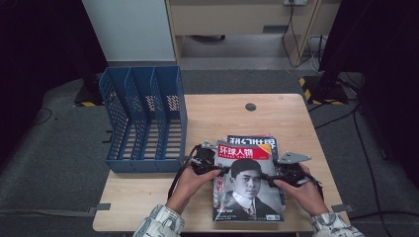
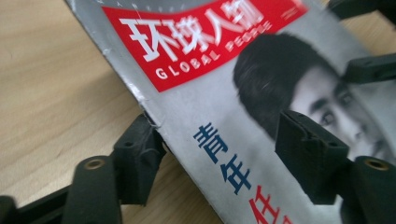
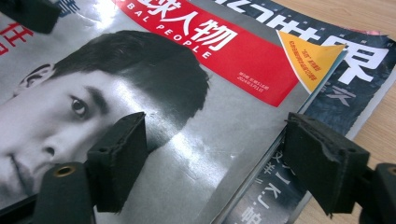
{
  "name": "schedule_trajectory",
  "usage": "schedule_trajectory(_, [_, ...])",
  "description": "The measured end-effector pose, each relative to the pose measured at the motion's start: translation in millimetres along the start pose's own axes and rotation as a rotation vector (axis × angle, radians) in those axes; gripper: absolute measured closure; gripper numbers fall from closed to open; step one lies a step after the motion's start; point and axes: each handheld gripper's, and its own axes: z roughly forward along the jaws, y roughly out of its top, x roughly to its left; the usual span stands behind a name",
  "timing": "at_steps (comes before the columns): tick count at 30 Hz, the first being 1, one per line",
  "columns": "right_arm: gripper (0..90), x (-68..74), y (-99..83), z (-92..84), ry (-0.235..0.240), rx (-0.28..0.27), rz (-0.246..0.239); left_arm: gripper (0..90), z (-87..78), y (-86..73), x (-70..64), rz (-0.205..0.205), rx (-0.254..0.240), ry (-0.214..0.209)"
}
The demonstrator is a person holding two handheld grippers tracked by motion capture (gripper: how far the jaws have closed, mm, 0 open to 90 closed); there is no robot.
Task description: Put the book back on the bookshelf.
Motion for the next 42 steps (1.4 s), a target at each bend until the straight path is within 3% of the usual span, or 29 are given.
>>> schedule_trajectory(4, [25.0,-0.8,0.8,0.0,-0.004,-0.003,-0.002,39.2,-5.9,11.2,-3.3,0.009,-0.005,-0.035])
schedule_trajectory(10, [28.9,-1.2,1.7,-0.1,-0.015,-0.003,-0.001,40.0,0.0,27.4,-4.0,0.016,0.068,-0.058])
schedule_trajectory(14, [31.4,-3.4,1.5,-0.4,-0.009,-0.007,0.001,41.8,6.1,34.4,-3.1,0.031,0.086,-0.067])
schedule_trajectory(21, [33.3,-2.2,3.6,3.0,-0.012,-0.016,-0.007,44.0,17.4,39.9,-0.1,0.004,0.074,-0.088])
schedule_trajectory(25, [35.1,-1.2,4.0,2.8,-0.017,-0.019,-0.023,46.5,18.3,43.5,2.1,-0.036,0.048,-0.120])
schedule_trajectory(35, [38.7,-0.1,3.8,2.2,-0.029,-0.028,-0.022,52.4,19.2,53.0,-4.6,-0.012,0.045,-0.121])
schedule_trajectory(38, [38.7,-0.6,3.6,2.0,-0.029,-0.030,-0.022,63.4,18.6,55.4,-5.9,0.003,0.020,-0.125])
schedule_trajectory(42, [38.3,-0.6,3.2,2.1,-0.027,-0.033,-0.022,71.1,21.5,56.1,-6.0,-0.002,0.027,-0.109])
